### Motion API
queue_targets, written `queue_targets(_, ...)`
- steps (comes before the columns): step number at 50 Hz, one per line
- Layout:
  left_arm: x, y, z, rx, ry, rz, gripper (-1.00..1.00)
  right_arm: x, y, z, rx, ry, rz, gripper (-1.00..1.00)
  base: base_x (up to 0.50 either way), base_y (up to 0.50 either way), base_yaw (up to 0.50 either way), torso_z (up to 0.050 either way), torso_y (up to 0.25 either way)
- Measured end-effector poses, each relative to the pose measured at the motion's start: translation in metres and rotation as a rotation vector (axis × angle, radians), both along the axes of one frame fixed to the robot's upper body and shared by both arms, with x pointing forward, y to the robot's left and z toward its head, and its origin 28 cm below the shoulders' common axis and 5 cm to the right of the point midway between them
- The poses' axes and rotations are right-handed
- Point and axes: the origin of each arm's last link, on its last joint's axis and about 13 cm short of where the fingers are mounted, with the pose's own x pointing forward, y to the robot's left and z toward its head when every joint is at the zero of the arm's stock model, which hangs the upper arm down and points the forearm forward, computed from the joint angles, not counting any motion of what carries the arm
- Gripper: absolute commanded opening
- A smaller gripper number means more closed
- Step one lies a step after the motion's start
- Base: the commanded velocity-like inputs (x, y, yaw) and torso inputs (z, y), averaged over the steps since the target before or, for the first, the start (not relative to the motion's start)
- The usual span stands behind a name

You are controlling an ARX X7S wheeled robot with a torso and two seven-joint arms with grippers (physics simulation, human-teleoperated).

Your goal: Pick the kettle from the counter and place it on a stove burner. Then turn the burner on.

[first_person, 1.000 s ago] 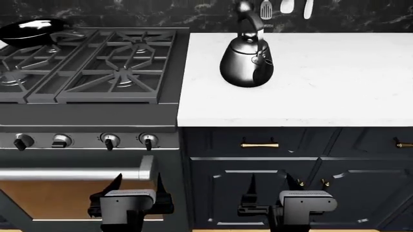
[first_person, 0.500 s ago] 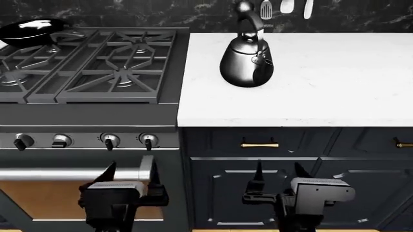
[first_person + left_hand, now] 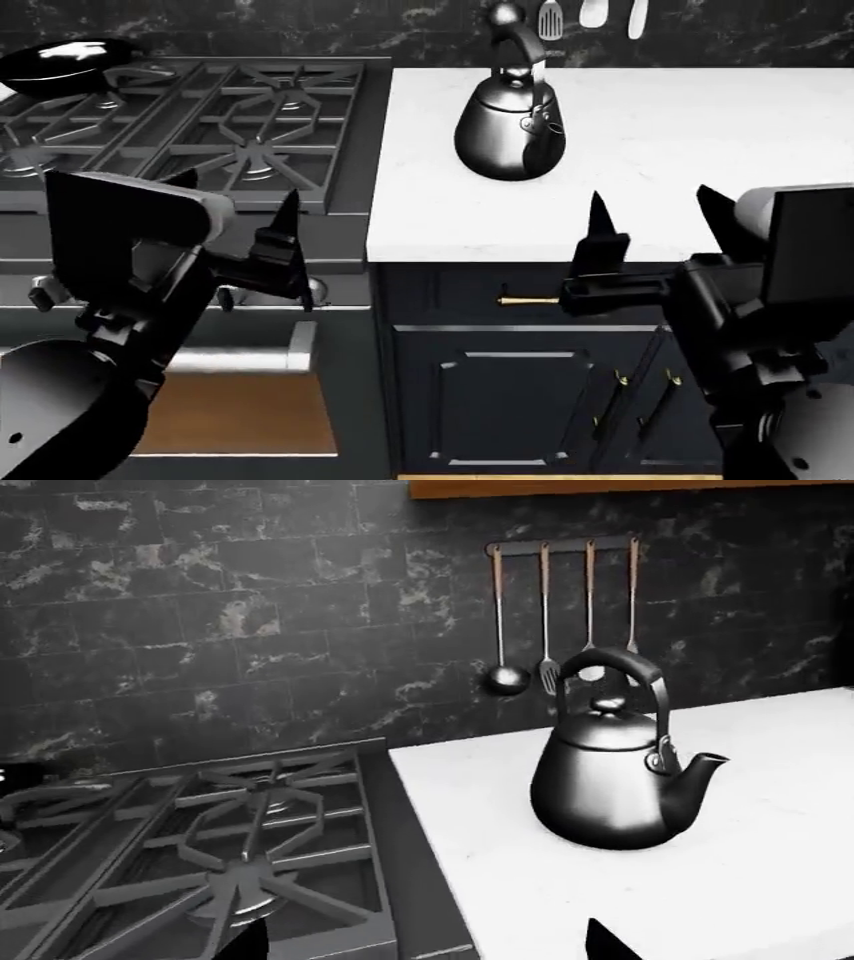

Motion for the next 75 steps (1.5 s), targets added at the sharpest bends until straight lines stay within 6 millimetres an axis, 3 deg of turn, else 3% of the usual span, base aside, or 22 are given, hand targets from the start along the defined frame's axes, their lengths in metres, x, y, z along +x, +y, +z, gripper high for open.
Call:
queue_targets(8, 0.002, 0.007, 0.018, 0.041, -0.006, 0.008, 1.0, -0.005, -0.005, 0.016, -0.064, -0.035, -0.007, 1.0, 0.0, 0.0, 0.0, 0.0, 0.0)
queue_targets(21, 0.005, 0.011, 0.028, 0.056, -0.009, 0.016, 1.0, -0.007, -0.008, 0.025, -0.106, -0.064, -0.013, 1.0, 0.19, 0.0, 0.0, 0.0, 0.0)
queue_targets(75, 0.009, 0.01, 0.034, 0.075, 0.003, 0.017, 1.0, -0.003, -0.011, 0.028, -0.142, -0.059, -0.006, 1.0, 0.24, 0.0, 0.0, 0.0, 0.0)
